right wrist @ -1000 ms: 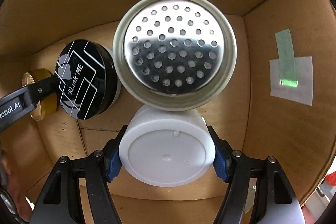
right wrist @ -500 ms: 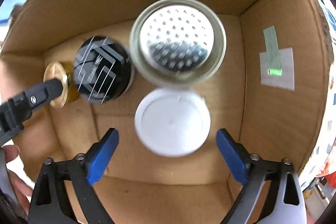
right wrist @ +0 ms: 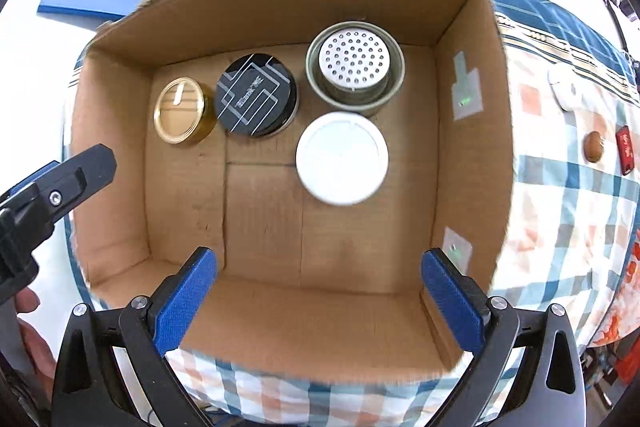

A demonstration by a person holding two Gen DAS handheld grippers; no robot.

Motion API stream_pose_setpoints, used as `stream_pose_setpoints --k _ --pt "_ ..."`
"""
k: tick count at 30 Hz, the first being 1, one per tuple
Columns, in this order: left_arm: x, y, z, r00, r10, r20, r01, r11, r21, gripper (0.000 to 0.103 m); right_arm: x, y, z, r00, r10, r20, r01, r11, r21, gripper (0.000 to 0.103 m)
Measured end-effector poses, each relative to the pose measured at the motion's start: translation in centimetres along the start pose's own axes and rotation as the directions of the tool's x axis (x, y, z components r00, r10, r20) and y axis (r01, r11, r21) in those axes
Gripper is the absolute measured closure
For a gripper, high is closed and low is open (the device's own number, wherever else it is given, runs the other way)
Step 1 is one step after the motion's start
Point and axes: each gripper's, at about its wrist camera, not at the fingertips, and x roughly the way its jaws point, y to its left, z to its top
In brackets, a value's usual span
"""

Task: Organize rigid objects
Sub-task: 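Set both containers down beside the others and open both tools, then move both tools back toward the earbud case and red packet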

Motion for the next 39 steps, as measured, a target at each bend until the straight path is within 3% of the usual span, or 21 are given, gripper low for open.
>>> stream_pose_setpoints --k 11,16,23,30,39 --pt "-6.1 -1.5 -6.4 0.998 -0.001 0.069 0.001 1.0 -0.002 0.002 -6.7 -0.8 -4.4 0.994 0.002 0.112 0.004 0.999 -0.054 0.0" --pt "-8.4 -2.0 -7.5 0.993 0.029 0.112 -0.029 1.0 -0.007 0.002 -8.7 -0.7 -6.1 0.99 0.04 0.138 -0.03 0.996 -0.079 0.0" --pt "-11.0 -4.9 -7.6 0.989 0.008 0.145 -0.012 1.0 0.024 0.002 -11.3 -2.7 -7.0 0.982 0.104 0.155 -0.093 0.993 -0.073 0.0" --pt "-10.8 -12.9 -6.0 0.99 -0.066 0.128 0.049 0.99 0.131 0.002 -13.9 -10.9 -6.8 0.978 0.088 0.191 -0.093 0.995 0.021 0.0" --pt "-6.3 -25.6 -3.0 0.989 -0.143 0.035 0.132 0.966 0.221 0.002 -14.3 -27.0 -5.1 0.98 -0.047 0.194 0.001 0.974 0.227 0.0"
